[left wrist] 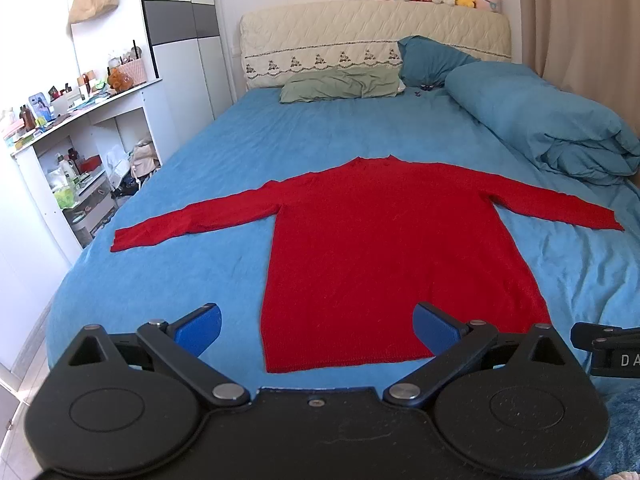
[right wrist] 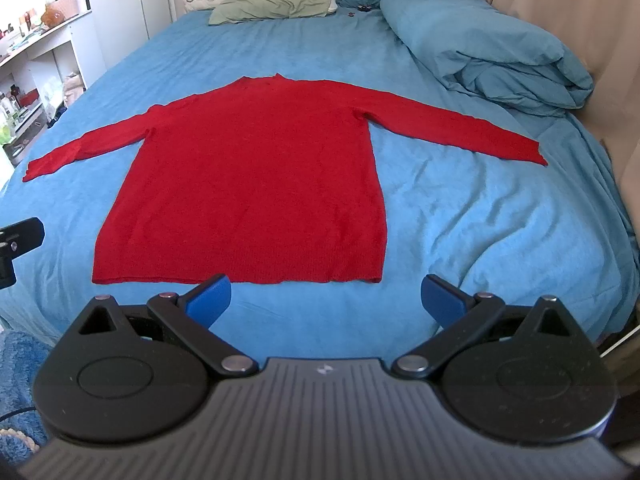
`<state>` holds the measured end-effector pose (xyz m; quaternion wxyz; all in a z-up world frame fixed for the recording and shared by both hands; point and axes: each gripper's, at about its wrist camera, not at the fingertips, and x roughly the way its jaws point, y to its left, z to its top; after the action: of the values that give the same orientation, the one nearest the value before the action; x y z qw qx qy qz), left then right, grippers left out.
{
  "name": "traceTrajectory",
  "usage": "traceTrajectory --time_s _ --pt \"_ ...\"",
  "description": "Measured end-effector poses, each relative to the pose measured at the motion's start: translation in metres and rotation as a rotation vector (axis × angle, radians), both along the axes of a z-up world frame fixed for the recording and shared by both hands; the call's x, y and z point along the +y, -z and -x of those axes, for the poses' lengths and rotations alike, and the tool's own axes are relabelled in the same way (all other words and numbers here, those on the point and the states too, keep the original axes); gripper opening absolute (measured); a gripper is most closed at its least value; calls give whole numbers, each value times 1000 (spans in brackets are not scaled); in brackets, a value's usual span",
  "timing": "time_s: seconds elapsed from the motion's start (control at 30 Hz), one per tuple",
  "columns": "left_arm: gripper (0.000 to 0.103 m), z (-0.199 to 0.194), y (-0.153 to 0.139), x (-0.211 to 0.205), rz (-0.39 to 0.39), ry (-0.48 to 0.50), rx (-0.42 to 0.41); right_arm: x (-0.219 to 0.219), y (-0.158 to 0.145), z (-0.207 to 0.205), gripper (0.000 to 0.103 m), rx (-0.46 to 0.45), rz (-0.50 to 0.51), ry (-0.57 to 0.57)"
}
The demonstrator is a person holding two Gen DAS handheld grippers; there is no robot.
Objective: Fold small clothes
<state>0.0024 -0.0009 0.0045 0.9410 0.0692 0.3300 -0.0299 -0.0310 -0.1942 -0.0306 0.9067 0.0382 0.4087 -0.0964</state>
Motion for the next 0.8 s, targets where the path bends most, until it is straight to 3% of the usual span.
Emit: traceTrajectory --time_s 0.53,0.8 --pt "103 -4 -4 -3 14 7 8 2 -4 -1 103 -6 -2 3" --pt "103 -56 -49 -18 83 79 -86 -43 -38 -25 103 -92 -35 56"
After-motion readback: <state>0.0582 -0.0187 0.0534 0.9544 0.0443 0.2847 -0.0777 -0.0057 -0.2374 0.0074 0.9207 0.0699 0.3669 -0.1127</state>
